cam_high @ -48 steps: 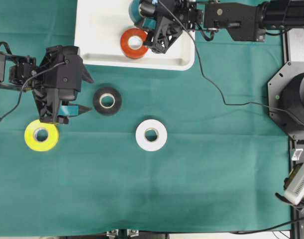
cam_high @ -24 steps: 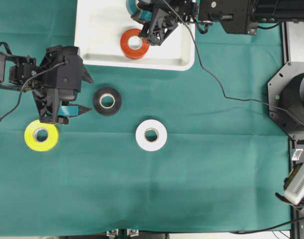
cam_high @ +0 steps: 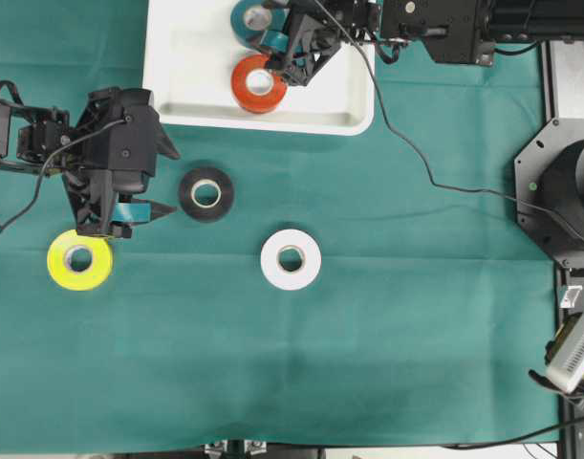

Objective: Put the tape alternately from left to right into the white case.
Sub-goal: 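Open the right gripper and withdraw it from the tray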

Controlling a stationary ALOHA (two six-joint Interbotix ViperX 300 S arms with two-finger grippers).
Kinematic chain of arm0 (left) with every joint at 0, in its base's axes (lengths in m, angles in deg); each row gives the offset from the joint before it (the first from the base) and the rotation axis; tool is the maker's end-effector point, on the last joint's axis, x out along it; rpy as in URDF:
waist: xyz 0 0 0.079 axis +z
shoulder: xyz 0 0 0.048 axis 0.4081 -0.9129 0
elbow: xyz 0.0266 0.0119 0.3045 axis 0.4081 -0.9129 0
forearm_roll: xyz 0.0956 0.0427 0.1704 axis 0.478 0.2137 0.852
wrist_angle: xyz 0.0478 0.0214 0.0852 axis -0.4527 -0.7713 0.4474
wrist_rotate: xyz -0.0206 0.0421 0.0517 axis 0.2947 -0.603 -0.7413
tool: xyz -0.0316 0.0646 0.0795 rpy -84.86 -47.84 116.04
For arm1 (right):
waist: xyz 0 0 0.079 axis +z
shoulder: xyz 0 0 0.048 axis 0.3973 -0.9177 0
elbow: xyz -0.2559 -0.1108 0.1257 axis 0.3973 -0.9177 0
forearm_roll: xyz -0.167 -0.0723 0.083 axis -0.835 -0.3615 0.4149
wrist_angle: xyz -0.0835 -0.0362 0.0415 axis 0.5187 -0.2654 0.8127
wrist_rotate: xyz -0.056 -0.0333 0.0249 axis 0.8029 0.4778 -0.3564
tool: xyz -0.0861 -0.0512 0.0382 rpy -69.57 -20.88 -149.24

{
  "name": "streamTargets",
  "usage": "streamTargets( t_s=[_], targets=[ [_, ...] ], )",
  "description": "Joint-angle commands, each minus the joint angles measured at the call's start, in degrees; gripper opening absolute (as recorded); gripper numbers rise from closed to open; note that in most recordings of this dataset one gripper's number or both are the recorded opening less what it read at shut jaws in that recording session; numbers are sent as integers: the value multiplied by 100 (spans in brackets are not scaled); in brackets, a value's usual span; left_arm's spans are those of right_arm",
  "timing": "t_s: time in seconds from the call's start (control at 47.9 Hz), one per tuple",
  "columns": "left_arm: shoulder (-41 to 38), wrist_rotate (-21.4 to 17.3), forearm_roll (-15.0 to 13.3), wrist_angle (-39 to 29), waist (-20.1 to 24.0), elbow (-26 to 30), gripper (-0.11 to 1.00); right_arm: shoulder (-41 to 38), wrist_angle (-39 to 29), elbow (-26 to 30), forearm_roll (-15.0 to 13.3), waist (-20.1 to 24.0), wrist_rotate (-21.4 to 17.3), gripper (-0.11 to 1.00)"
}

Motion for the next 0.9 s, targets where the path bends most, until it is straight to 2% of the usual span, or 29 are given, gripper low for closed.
streamTargets(
  t_s=[0.0,0.459,0.876],
  targets=[
    [44,-9,-18,44,-18,44,41,202,26,123,-9,-18,-9,78],
    [79,-9,-18,35,-18,35,40,527,9,-123,-9,105,-18,77],
    [79,-9,-9,44,-18,18,40,1380,53,-809,-9,773,-18,78]
  ],
)
